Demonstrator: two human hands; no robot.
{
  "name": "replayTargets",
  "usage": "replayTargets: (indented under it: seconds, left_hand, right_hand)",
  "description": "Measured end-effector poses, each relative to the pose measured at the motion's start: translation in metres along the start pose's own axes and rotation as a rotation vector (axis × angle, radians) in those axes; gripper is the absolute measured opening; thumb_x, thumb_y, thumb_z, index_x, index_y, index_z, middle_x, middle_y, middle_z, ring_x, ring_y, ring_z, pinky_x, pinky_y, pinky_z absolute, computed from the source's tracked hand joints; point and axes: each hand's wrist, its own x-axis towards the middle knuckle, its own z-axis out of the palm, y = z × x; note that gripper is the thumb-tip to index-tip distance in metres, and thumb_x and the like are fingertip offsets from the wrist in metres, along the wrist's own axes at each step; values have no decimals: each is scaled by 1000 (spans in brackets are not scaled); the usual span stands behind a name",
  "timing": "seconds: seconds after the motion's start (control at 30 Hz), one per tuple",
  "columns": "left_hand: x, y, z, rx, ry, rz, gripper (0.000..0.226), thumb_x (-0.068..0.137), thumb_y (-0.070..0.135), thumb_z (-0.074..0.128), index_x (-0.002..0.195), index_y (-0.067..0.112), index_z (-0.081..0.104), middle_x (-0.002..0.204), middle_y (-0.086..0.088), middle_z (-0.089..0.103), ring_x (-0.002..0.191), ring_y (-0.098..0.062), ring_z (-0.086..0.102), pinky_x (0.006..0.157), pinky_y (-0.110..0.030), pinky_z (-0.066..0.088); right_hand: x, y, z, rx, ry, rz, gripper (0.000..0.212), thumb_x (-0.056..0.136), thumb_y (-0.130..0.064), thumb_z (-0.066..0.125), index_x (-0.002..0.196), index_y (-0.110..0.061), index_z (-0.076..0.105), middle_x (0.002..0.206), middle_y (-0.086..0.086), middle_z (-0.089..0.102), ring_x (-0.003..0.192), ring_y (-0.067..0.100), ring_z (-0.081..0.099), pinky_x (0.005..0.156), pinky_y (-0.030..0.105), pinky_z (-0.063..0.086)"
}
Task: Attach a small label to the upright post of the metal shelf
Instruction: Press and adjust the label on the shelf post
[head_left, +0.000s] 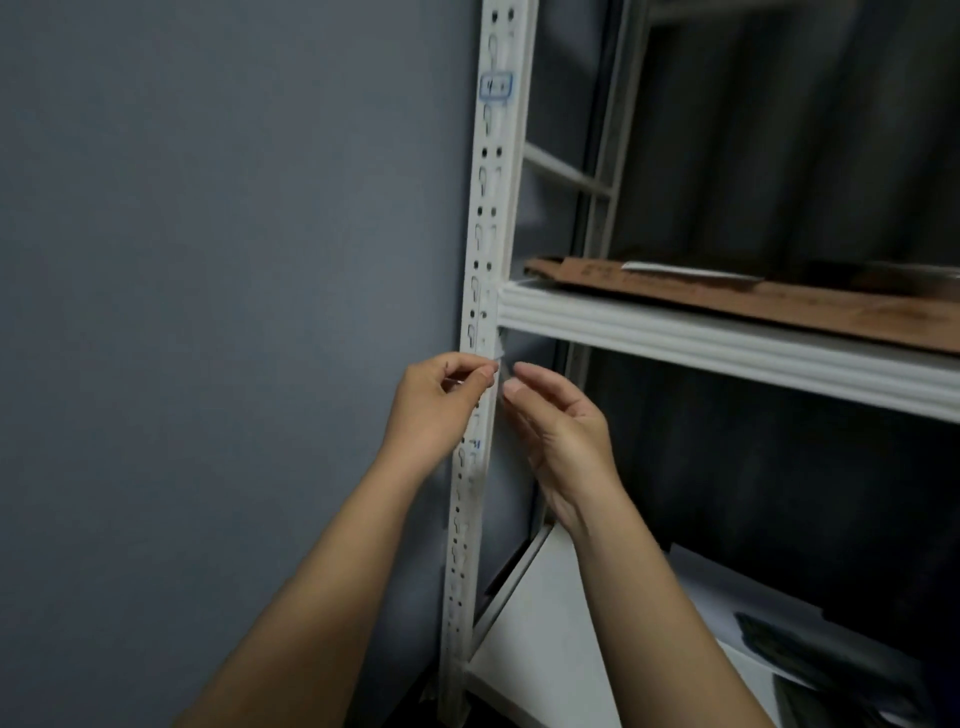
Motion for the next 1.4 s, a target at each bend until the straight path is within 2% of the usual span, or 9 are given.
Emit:
replayTargets:
  seconds: [0.13, 0.3, 0.67, 0.77, 0.93, 1.1, 1.23, 1.33, 1.4]
  left_hand:
    - [-5, 41, 11, 30, -41, 50, 21, 87, 12, 63, 77, 29, 68, 77, 9, 69, 76, -8, 62, 83, -29, 51]
    - [-7, 94, 40, 18, -79, 99, 19, 88, 14, 62, 78, 29, 69, 79, 10, 68, 76, -7, 63, 84, -31, 52]
    - [25, 179, 153, 88, -160, 215, 11, 89, 24, 60, 85, 27, 69, 88, 10, 69, 89, -10, 63, 84, -34, 53]
    - [40, 187, 192, 154, -220, 247, 12, 89, 26, 59, 83, 30, 68, 92, 8, 69, 91, -11, 62, 85, -35, 52]
    - [68, 187, 245, 255, -305, 254, 13, 91, 29, 56, 84, 32, 67, 100, 9, 69, 98, -13, 60, 85, -32, 50]
    - [94, 172, 280, 319, -345, 248, 19, 92, 23, 52, 96, 32, 67, 105, 7, 68, 101, -16, 60, 87, -34, 50]
    - [104, 160, 295, 339, -362, 254, 16, 93, 28, 50, 92, 31, 66, 95, 5, 69, 95, -18, 61, 82, -34, 50]
    - [106, 155, 296, 348, -361, 260, 29, 95, 42, 47, 79, 23, 62, 80, 2, 67, 84, -21, 61, 72, -33, 47]
    - [104, 154, 292, 328, -355, 265, 26, 97, 35, 46, 82, 17, 59, 83, -2, 65, 84, -24, 61, 75, -36, 49]
  right_hand:
    - [-15, -41, 5, -163, 81, -129, 18, 81, 7, 67, 87, -9, 66, 62, -8, 68, 62, 0, 63, 61, 12, 50]
    - [-23, -92, -7, -276, 170, -219, 16, 80, 0, 72, 84, -15, 71, 84, 2, 72, 84, 12, 68, 81, 23, 55]
    - [5, -214, -74, -476, 405, -414, 18, 84, -2, 69, 81, -19, 71, 82, 1, 72, 81, 14, 69, 79, 26, 57]
    - [23, -242, -101, -666, 469, -451, 16, 88, 1, 62, 93, -10, 73, 83, 2, 71, 74, 6, 67, 72, 14, 55]
    - [58, -279, -148, -1082, 524, -461, 23, 88, 3, 60, 106, -6, 71, 101, 7, 72, 88, 10, 64, 81, 19, 49]
    - [82, -306, -183, -1435, 633, -444, 15, 78, -23, 79, 84, -13, 71, 83, 1, 68, 75, 11, 61, 62, 21, 47]
    - [103, -317, -195, -1766, 587, -131, 42, 89, -48, 60, 91, -7, 67, 90, 10, 64, 87, 27, 61, 69, 33, 45]
    - [109, -316, -195, -1888, 497, -45, 21, 92, -28, 58, 101, -11, 66, 104, 11, 65, 95, 28, 61, 75, 35, 48]
    - [107, -313, -190, -1856, 482, -119, 13, 89, -18, 62, 100, -18, 66, 110, 8, 64, 100, 26, 61, 79, 34, 49]
